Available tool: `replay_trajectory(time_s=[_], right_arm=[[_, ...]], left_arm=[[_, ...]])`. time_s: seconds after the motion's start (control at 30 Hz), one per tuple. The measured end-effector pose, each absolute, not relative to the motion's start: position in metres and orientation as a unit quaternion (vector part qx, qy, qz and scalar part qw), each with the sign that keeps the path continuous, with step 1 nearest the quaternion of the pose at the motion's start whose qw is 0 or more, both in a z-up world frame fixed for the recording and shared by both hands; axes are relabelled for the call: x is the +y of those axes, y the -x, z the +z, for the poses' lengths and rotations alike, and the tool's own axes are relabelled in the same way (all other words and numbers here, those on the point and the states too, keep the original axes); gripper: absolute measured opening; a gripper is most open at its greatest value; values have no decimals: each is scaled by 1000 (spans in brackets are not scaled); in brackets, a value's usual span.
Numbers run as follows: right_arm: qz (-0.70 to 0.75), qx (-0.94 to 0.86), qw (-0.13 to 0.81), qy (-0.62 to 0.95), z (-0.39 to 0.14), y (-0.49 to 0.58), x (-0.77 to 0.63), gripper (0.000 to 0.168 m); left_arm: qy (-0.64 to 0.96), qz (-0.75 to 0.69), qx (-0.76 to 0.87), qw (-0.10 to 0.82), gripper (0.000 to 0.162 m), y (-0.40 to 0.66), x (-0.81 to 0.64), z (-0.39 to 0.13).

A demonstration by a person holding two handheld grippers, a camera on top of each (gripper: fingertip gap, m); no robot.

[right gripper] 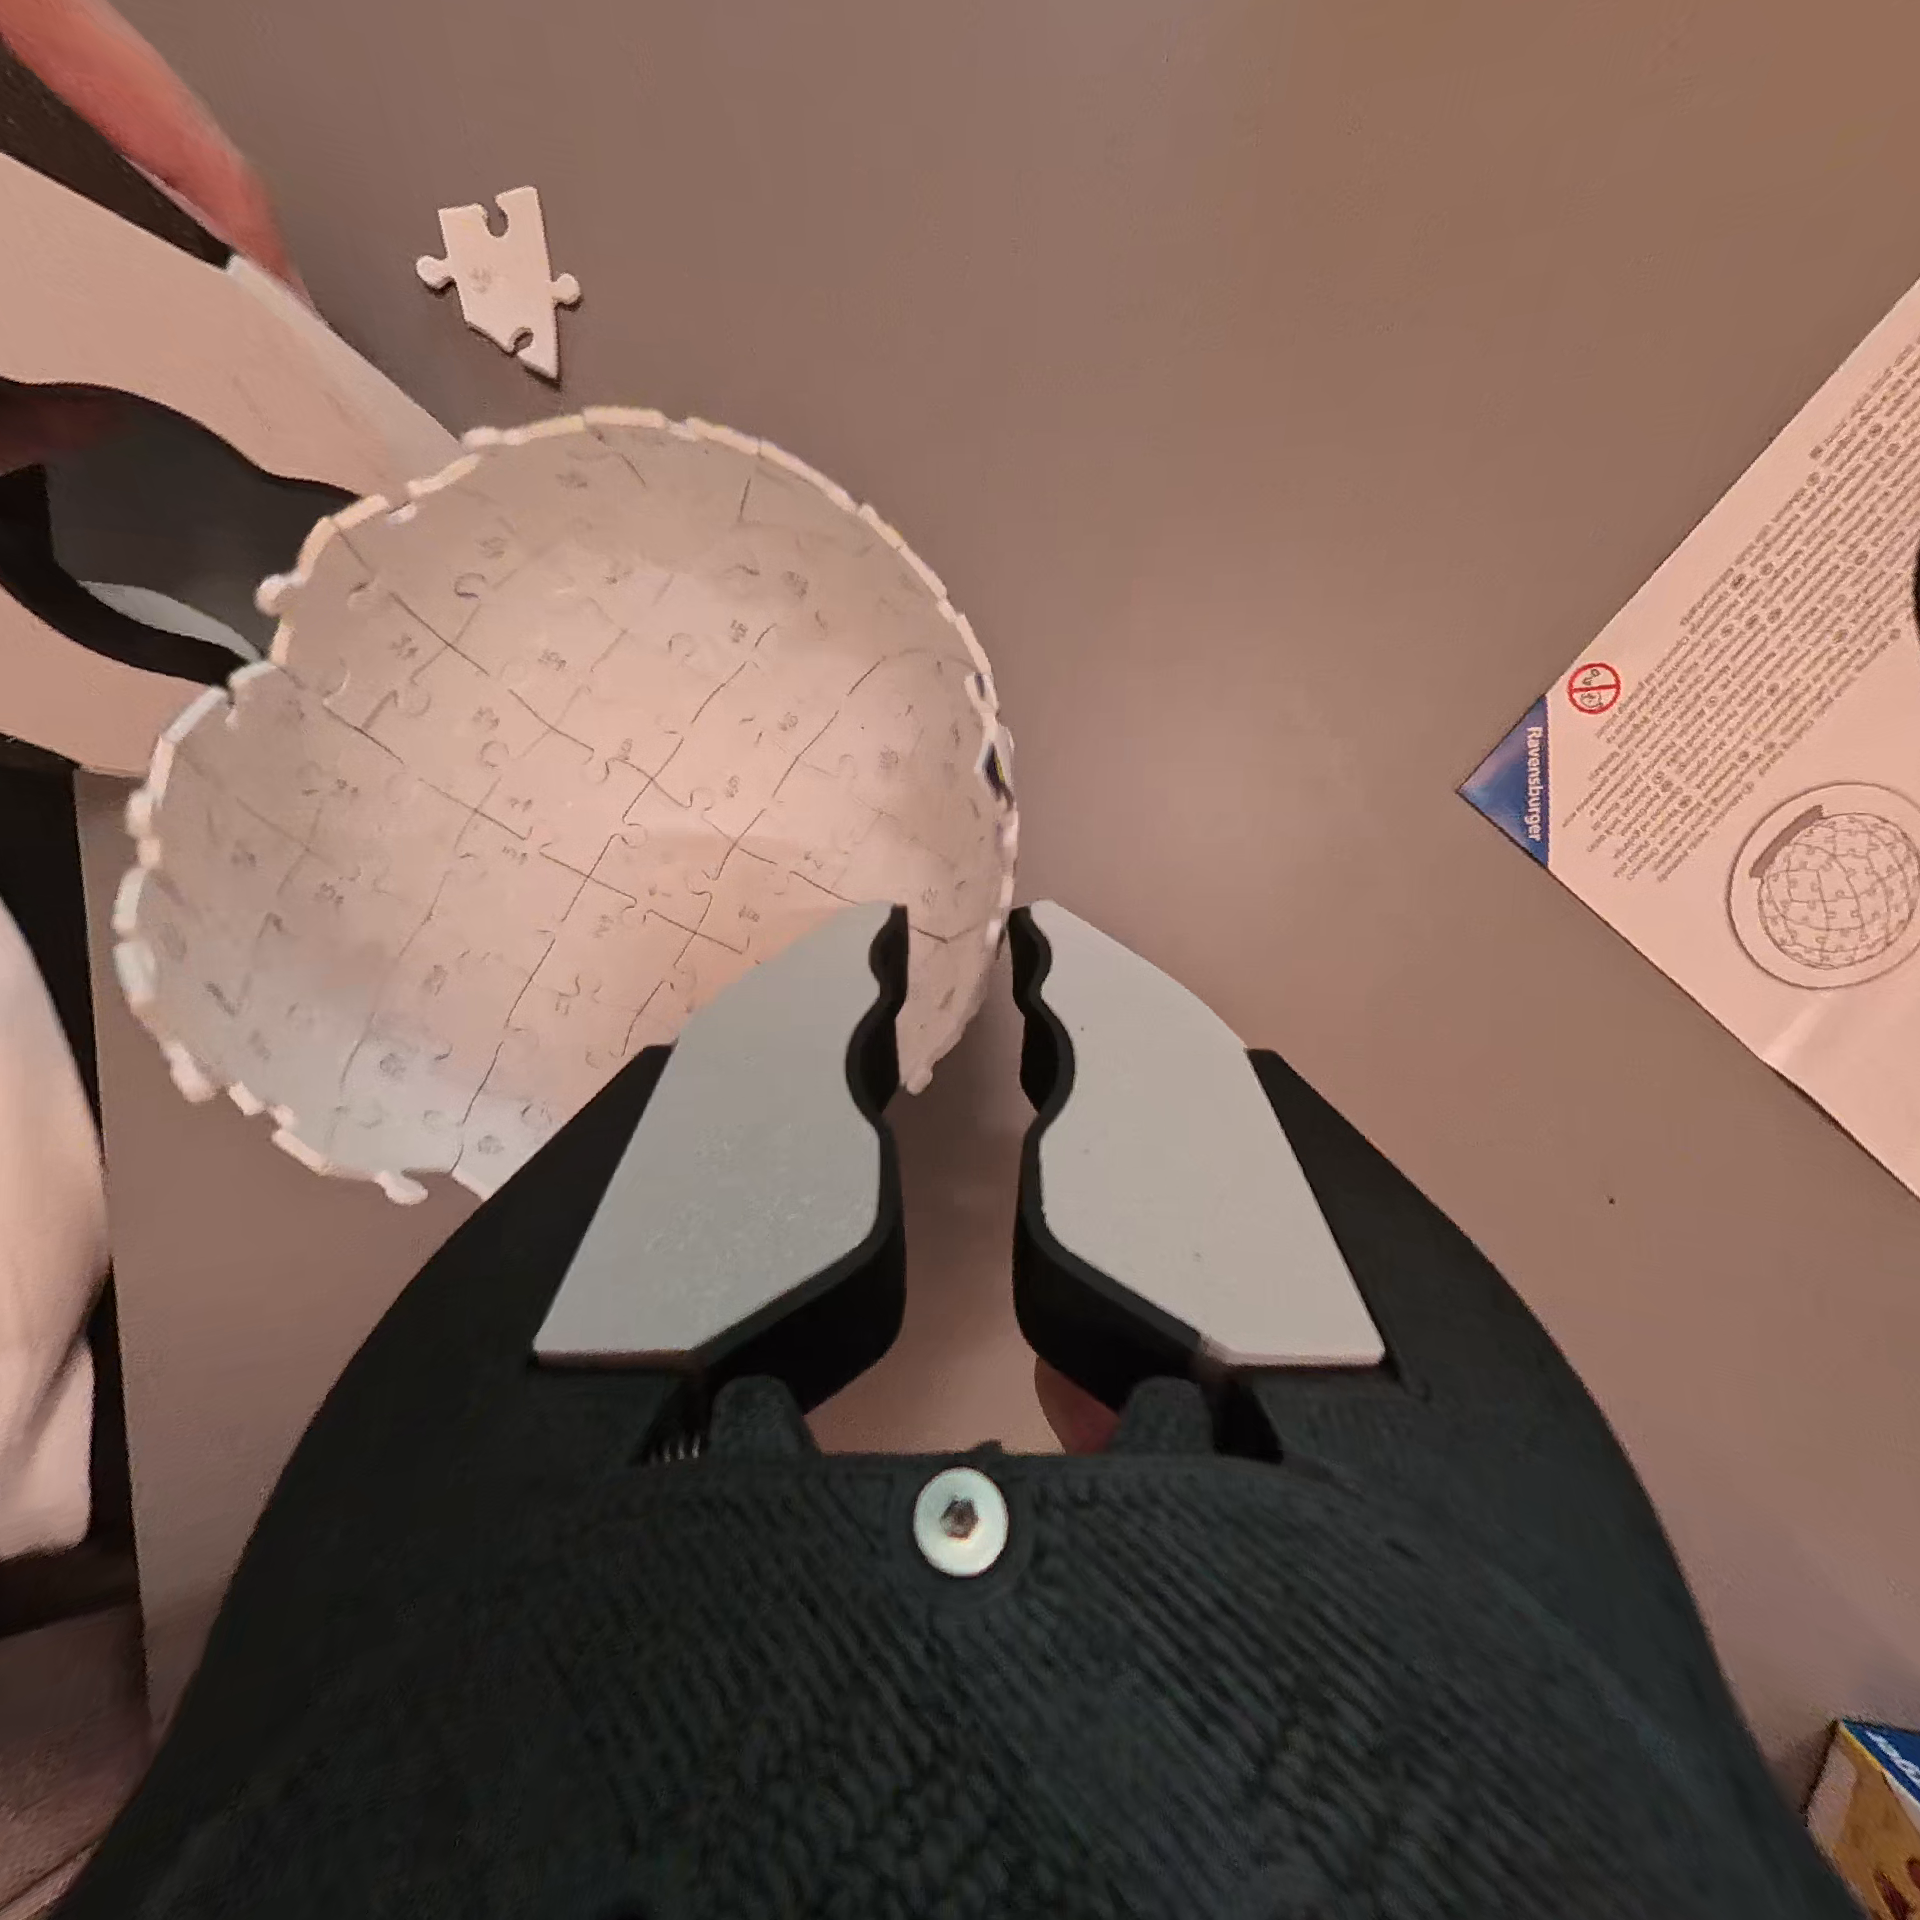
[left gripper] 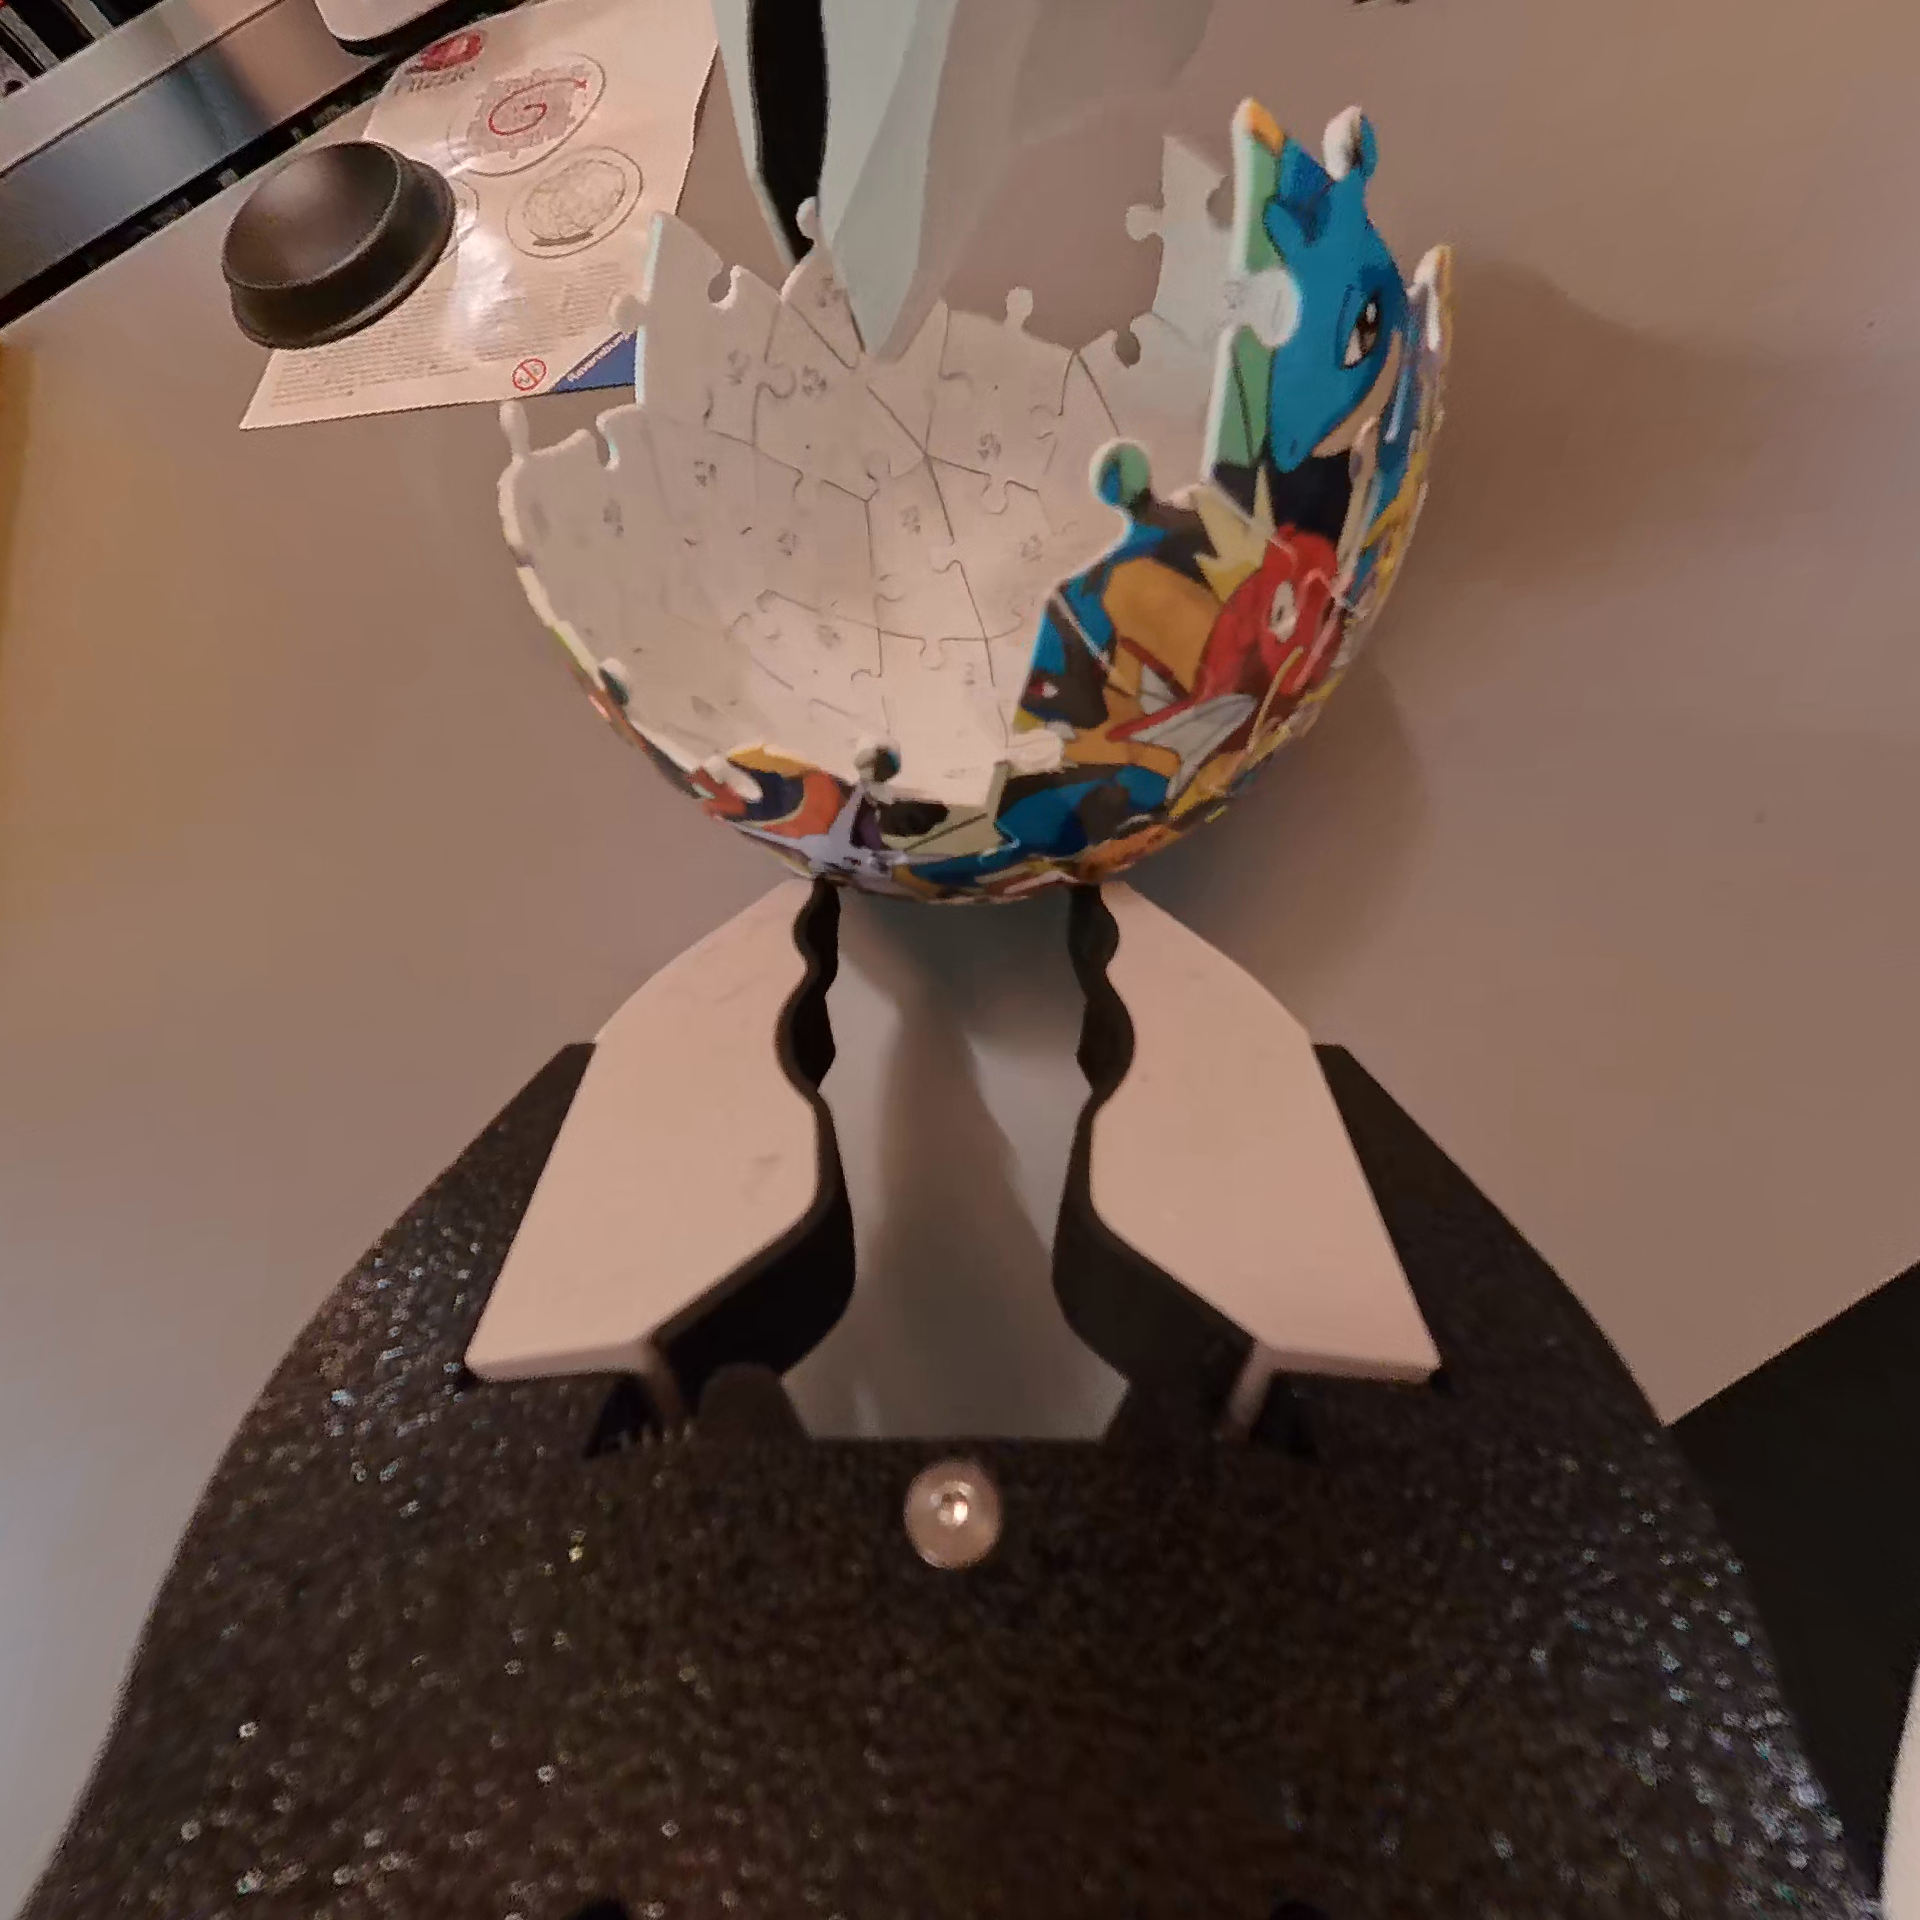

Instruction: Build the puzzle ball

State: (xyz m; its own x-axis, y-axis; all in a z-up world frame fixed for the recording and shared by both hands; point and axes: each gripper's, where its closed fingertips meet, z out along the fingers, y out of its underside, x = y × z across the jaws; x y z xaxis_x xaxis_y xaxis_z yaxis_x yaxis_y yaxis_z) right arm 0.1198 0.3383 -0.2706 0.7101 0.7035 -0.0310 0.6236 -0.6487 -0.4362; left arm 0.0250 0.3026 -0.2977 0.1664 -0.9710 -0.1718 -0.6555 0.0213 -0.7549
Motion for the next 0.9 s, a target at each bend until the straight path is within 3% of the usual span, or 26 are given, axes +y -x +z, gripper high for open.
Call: replay_trajectory(time_s=[0.1,0.27,0.43,0.6,0.67,0.9], right_arm=[[83,-367,202,904,-272,-122,342,11],[73,-349,235,904,-261,-129,345,39],[125,-289,344,885,-228,-134,334,43],[114,-246,414,869,-225,-154,302,58],[117,-229,430,865,-229,-157,289,67],[118,-229,439,861,-259,-145,260,71]], left_arm=[[665,-209,612,373,44,-25,302,-298],[667,-210,612,371,45,-24,301,-299],[666,-213,611,371,45,-21,300,-297],[666,-213,611,371,47,-17,301,-293],[666,-215,610,371,47,-15,301,-291],[668,-219,612,362,49,-7,300,-290]])
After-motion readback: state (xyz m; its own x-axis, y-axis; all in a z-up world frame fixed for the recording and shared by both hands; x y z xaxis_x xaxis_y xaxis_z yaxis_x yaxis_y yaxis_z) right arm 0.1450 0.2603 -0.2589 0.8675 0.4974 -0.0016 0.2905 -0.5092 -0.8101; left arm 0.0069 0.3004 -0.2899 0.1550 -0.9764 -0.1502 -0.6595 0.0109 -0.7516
